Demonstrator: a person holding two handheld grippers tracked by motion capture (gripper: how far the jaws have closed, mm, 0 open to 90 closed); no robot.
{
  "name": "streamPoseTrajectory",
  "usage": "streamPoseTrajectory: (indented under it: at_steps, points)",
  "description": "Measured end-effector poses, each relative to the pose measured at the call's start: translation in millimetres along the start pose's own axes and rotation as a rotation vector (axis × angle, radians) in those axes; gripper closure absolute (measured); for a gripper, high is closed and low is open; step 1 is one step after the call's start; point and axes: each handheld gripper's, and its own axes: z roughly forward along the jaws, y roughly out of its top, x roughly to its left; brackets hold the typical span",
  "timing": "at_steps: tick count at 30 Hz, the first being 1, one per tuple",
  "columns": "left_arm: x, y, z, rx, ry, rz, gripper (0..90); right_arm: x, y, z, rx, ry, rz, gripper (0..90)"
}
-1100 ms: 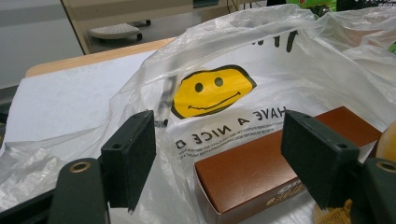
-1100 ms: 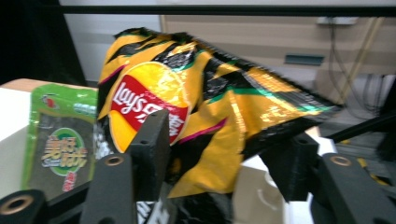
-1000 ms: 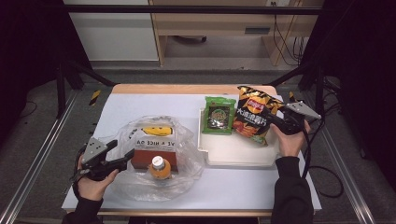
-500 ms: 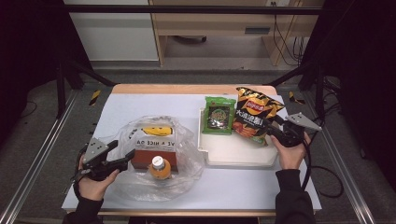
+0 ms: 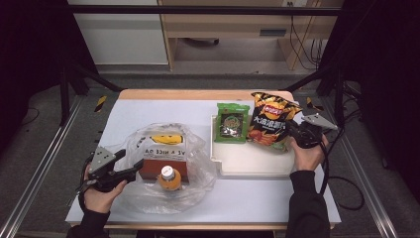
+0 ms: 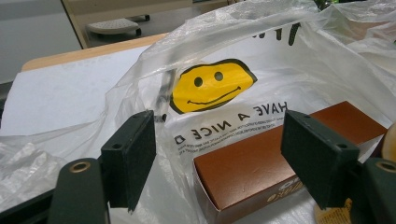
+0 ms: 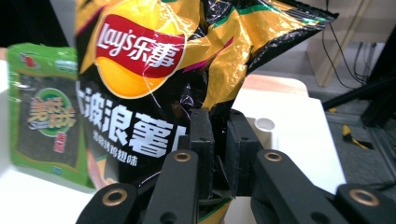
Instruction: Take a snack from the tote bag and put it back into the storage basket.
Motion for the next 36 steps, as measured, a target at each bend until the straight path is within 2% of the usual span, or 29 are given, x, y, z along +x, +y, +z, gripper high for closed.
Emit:
streamPoseTrajectory:
  at_steps: [2, 4, 5, 6, 8, 10, 11, 13, 14, 16, 17, 21, 26, 27, 28, 29, 31, 32, 34, 36]
  points:
    - [-0.4, 0.1, 0.0, -0.002, -0.001, 0.0, 26.4, -0.4, 0.5, -0.9, -0.004, -0.02, -0.007, 73.5]
    - [-0.4, 0.0, 0.3, 0.001, 0.0, 0.002, 26.4, -0.3, -0.4, -4.5, -0.016, -0.01, 0.006, 65.4]
    - [-0.4, -0.1, 0.4, 0.002, 0.0, 0.002, 26.4, -0.3, -0.4, -4.5, -0.016, -0.01, 0.006, 65.4]
    - [-0.4, -0.1, 0.4, 0.001, 0.0, 0.001, 26.4, 1.5, -2.1, -10.3, -0.037, 0.004, 0.016, 60.8]
    - [-0.5, -0.1, 0.5, 0.002, 0.0, 0.001, 26.4, 5.4, -2.4, -16.7, -0.033, 0.012, 0.004, 58.3]
    - [-0.6, 0.0, 0.6, 0.002, 0.001, 0.001, 26.4, 8.3, -2.9, -19.8, -0.045, 0.01, -0.015, 57.7]
    - [-0.8, 0.0, 0.6, 0.002, 0.0, 0.001, 26.4, 12.4, -4.3, -25.2, -0.074, 0.009, -0.024, 56.9]
    - [-0.9, 0.1, 0.5, 0.001, -0.001, 0.002, 26.4, 14.5, -4.4, -27.5, -0.074, 0.003, -0.028, 56.6]
    - [-0.9, 0.1, 0.5, 0.001, -0.001, 0.002, 26.4, 14.8, -4.2, -28.4, -0.073, -0.004, -0.033, 59.0]
    - [-0.5, 0.1, 0.3, 0.001, -0.002, 0.0, 26.5, 15.3, -4.6, -29.7, -0.075, 0.002, -0.025, 78.2]
    - [-0.4, 0.0, 0.4, 0.001, -0.003, -0.001, 26.5, 15.3, -4.2, -30.1, -0.073, -0.002, -0.028, 83.3]
    - [-0.2, 0.1, 0.1, -0.001, -0.007, -0.004, 26.6, 13.0, 0.4, -26.9, -0.056, -0.002, 0.0, 89.5]
    - [1.3, -0.1, -0.3, -0.001, -0.004, -0.007, 26.6, 8.0, 16.2, -17.8, -0.026, 0.046, 0.021, 89.9]
    - [0.8, 0.0, -0.6, -0.004, -0.006, -0.005, 26.6, 5.6, 21.6, -13.0, 0.001, 0.037, 0.019, 87.4]
    - [0.8, 0.0, -0.6, -0.004, -0.006, -0.005, 26.6, 5.6, 21.6, -13.0, 0.001, 0.037, 0.019, 87.4]
    - [0.5, 0.2, -0.6, -0.005, -0.008, -0.005, 26.6, 4.3, 22.8, -9.8, 0.013, 0.023, 0.012, 80.0]
    - [0.2, 0.3, -0.7, -0.005, -0.008, -0.005, 26.6, 2.3, 22.5, -3.6, 0.013, -0.032, 0.025, 58.4]
    - [0.2, 0.3, -0.8, -0.005, -0.009, -0.005, 26.6, 0.1, 21.1, 0.0, 0.031, -0.049, 0.042, 51.1]
    - [0.4, 0.3, -1.1, -0.005, -0.011, -0.006, 26.6, -2.7, 18.9, 1.4, 0.023, -0.057, 0.037, 44.6]
    - [0.8, 0.4, -1.2, -0.006, -0.009, -0.007, 26.6, -2.8, 19.0, -2.2, 0.026, -0.067, 0.027, 43.1]
